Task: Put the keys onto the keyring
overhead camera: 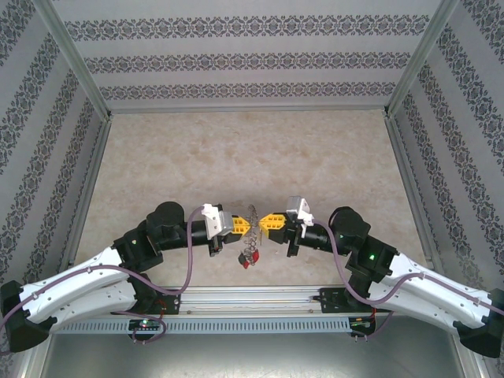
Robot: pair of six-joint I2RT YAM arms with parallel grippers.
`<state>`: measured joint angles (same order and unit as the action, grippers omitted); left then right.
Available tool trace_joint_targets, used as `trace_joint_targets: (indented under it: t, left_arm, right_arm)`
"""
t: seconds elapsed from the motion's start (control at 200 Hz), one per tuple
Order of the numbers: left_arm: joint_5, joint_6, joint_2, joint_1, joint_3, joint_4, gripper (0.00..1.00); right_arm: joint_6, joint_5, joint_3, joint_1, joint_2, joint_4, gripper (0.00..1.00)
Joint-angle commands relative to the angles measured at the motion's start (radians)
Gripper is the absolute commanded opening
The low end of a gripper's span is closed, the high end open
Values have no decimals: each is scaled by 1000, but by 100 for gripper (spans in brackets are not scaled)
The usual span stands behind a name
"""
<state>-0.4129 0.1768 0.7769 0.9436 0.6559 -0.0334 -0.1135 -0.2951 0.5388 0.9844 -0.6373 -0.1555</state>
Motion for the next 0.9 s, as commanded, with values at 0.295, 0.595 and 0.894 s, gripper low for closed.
trace_joint_targets:
  t: [0.295,0.595,0.894]
  left_arm:
    - [31,26,-29,11,-23,-1,0]
    - [23,24,-40,11,-26,-3,0]
    - [9,25,-37,10,-13,10,0]
  right_arm:
    - [-40,58,18,-3,-7,-40,14]
    - [-5,116,26,-2,85,79,49]
    - [30,31,146,-1,-18,198,48]
